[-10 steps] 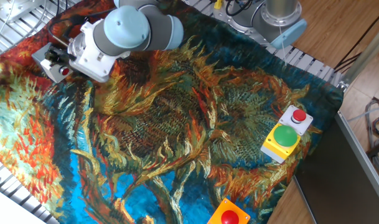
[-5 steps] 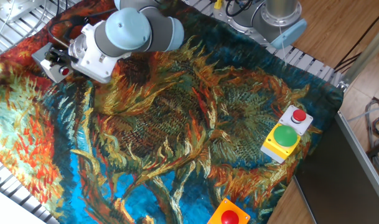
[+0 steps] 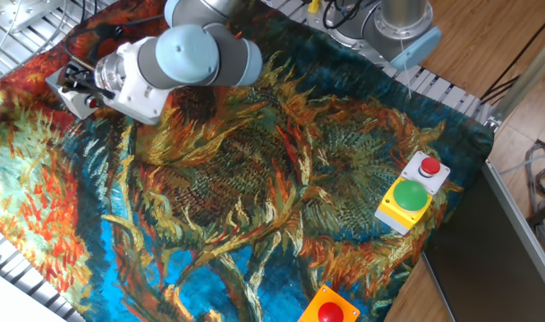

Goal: Press the button horizontally

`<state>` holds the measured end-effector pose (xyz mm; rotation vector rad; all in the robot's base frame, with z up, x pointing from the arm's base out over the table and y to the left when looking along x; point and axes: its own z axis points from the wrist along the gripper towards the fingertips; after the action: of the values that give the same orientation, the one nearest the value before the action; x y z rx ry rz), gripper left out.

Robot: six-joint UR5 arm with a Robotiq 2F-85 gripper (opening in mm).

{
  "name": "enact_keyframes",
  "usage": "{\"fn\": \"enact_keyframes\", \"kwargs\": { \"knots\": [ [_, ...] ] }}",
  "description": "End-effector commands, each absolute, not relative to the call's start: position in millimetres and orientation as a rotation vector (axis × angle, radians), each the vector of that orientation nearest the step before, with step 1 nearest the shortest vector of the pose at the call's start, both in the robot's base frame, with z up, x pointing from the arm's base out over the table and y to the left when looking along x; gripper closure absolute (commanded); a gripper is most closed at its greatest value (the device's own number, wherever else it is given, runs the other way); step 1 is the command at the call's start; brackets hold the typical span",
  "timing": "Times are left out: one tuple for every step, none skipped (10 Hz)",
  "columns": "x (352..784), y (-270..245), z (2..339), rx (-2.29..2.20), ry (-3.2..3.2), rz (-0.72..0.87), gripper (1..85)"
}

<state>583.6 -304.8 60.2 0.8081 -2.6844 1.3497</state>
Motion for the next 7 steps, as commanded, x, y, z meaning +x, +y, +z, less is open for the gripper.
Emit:
{"fn": "enact_keyframes", "kwargs": {
  "knots": [
    [576.5, -300.6, 49.9, 0.784, -2.698, 1.281, 23.7],
    [575.3, -298.9, 47.7, 0.775, -2.708, 1.266, 23.7],
    [578.1, -301.5, 51.2, 0.777, -2.703, 1.295, 24.0],
    [577.3, -302.8, 52.6, 0.756, -2.705, 1.305, 24.0],
    [573.8, -303.5, 52.5, 0.724, -2.709, 1.302, 24.0],
    [575.8, -301.7, 51.0, 0.731, -2.721, 1.295, 23.7],
    [578.6, -301.9, 51.9, 0.739, -2.723, 1.306, 23.7]
  ]
}}
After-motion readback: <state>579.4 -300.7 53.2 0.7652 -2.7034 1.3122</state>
